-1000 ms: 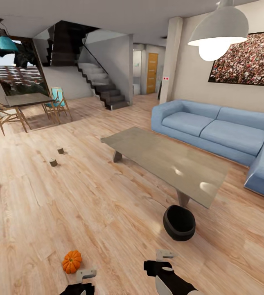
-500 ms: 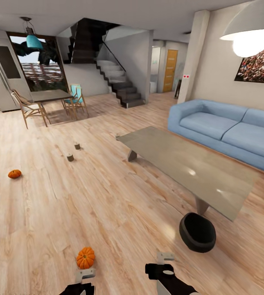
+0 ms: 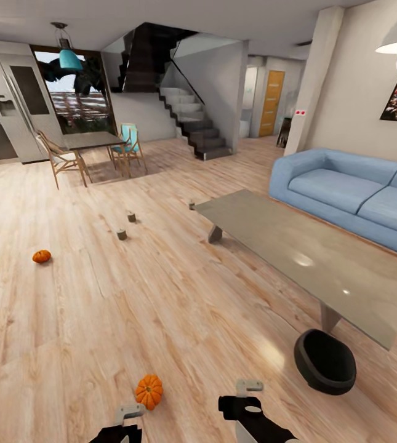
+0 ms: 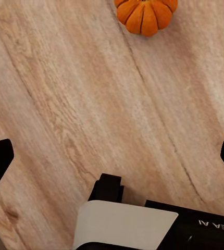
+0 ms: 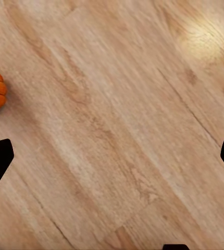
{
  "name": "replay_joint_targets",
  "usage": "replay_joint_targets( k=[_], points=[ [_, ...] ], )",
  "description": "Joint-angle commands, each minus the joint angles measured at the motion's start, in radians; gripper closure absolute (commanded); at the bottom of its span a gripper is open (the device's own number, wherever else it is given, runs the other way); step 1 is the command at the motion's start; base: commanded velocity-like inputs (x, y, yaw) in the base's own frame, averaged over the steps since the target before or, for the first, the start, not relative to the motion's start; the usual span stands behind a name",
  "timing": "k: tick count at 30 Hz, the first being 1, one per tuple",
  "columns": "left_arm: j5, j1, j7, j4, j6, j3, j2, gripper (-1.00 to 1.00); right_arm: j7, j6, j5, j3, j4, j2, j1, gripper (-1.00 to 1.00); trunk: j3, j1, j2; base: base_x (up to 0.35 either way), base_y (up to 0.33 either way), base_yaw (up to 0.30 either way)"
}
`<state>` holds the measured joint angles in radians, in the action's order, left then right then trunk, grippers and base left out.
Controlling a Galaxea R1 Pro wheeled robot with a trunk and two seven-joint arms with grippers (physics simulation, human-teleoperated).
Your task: Place each of the two pumpkins and all three candles from the living room inside a cabinet in the living room (use any cabinet), then make sure every cabinet is closed, and position the cauldron so it is next to a table in the living room.
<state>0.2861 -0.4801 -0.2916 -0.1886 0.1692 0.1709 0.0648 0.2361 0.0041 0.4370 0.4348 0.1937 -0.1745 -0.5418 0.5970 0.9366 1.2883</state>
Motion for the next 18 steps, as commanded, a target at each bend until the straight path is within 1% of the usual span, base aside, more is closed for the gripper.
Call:
replay_joint_targets(
  k=[1,5,7,14,18],
  points=[
    [0.008,0.0,-0.006,-0.003,0.006,0.009,0.0,-1.0,0.006,0.0,0.008,0.009,0.0,0.0,-0.001,-1.0,0.001,0.0,0.0,0.051,0.031,0.003],
    [0.008,0.0,-0.006,-0.002,0.006,0.009,0.001,-1.0,0.006,0.0,0.007,0.009,0.0,0.0,-0.001,-1.0,0.001,0.0,0.0,0.019,0.011,0.014],
    [0.008,0.0,-0.006,-0.002,0.006,0.009,0.001,-1.0,0.006,0.0,0.007,0.009,0.0,0.0,-0.001,-1.0,0.001,0.0,0.0,0.004,0.003,0.166],
    [0.01,0.0,-0.006,-0.002,0.006,0.009,0.002,-1.0,0.006,0.0,0.006,0.009,0.0,0.0,0.0,-1.0,0.001,0.0,0.0,-0.022,0.0,0.265],
    [0.009,0.0,-0.006,-0.002,0.006,0.009,0.004,-1.0,0.006,0.0,0.006,0.009,0.0,0.0,0.0,-1.0,0.001,0.0,0.0,-0.121,-0.131,0.288]
  ],
)
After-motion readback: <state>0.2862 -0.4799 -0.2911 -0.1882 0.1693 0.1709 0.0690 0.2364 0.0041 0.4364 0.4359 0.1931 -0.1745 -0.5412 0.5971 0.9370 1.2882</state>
